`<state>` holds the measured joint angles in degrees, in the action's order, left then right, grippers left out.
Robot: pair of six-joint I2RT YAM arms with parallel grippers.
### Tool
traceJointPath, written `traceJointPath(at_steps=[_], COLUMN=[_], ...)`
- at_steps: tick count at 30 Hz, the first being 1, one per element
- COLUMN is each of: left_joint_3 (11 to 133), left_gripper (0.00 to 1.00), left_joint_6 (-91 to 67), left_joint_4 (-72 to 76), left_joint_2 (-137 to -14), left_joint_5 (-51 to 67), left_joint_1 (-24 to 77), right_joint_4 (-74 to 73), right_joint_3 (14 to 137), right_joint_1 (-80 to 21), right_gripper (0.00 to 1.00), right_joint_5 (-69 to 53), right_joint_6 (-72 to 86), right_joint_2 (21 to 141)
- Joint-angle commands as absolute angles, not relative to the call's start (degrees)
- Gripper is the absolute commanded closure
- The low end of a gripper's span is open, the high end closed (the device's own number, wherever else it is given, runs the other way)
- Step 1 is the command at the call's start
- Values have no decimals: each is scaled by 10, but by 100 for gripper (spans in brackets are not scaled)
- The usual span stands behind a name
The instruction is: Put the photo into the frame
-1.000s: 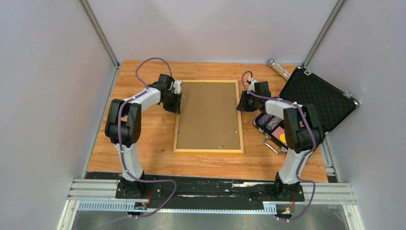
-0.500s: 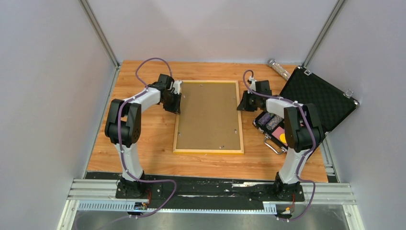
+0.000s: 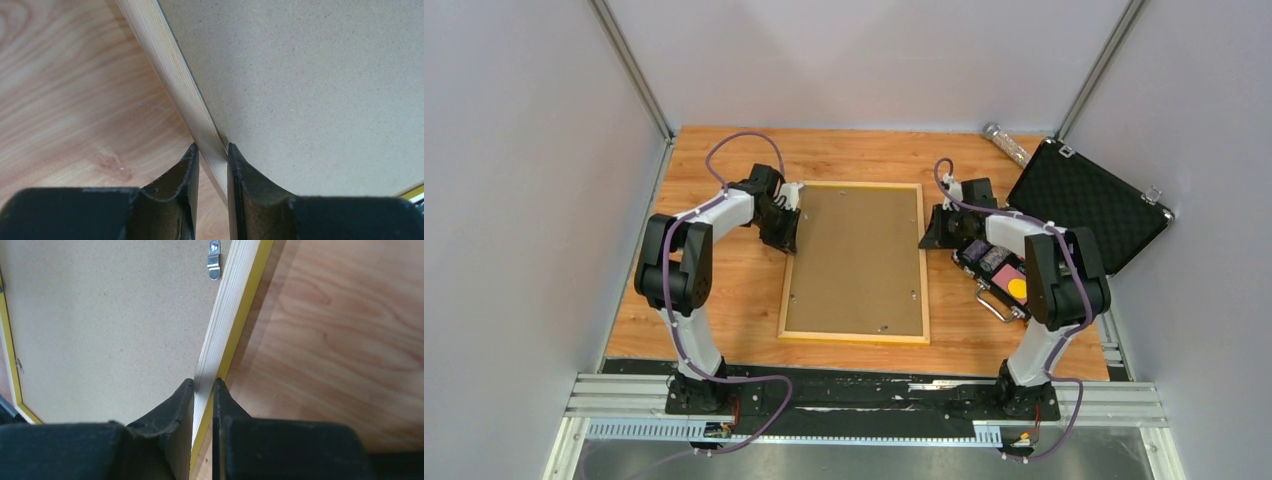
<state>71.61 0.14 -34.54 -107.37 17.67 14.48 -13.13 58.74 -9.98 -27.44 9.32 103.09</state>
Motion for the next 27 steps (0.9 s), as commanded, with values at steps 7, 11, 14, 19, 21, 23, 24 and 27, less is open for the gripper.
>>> traceJointPath(at_steps=[7, 11, 14, 19, 21, 23, 24, 27], left_joint_3=[675, 670, 667, 667, 667, 668, 668, 668], left_gripper=[100, 100, 100, 100, 100, 100, 100, 100], left_joint_6=[38, 31, 26, 21, 20, 20, 20, 20], left_joint_4=[-396, -390, -383, -377, -376, -377, -377, -376], left_joint_2=[-1041, -1035, -1031, -1030, -1033, -1036, -1037, -1036], left_joint_5=[238, 236, 233, 237, 240, 242, 242, 243], left_joint_1=[153, 153, 153, 153, 153, 153, 153, 153], right_joint_4=[-194, -195, -195, -198, -199, -202, -203, -205], right_joint_3=[594, 630, 649, 679, 692, 704, 708, 719], right_joint_1=[-113, -113, -113, -113, -113, -113, -113, -113], right_gripper=[55, 48, 47, 49, 50, 53, 54, 56], right_joint_5=[-285, -269, -245, -222, -209, -202, -201, -196], right_joint_6=[52, 55, 51, 45, 40, 37, 35, 34], right_joint_2=[1000, 1028, 1047, 1074, 1086, 1097, 1101, 1112])
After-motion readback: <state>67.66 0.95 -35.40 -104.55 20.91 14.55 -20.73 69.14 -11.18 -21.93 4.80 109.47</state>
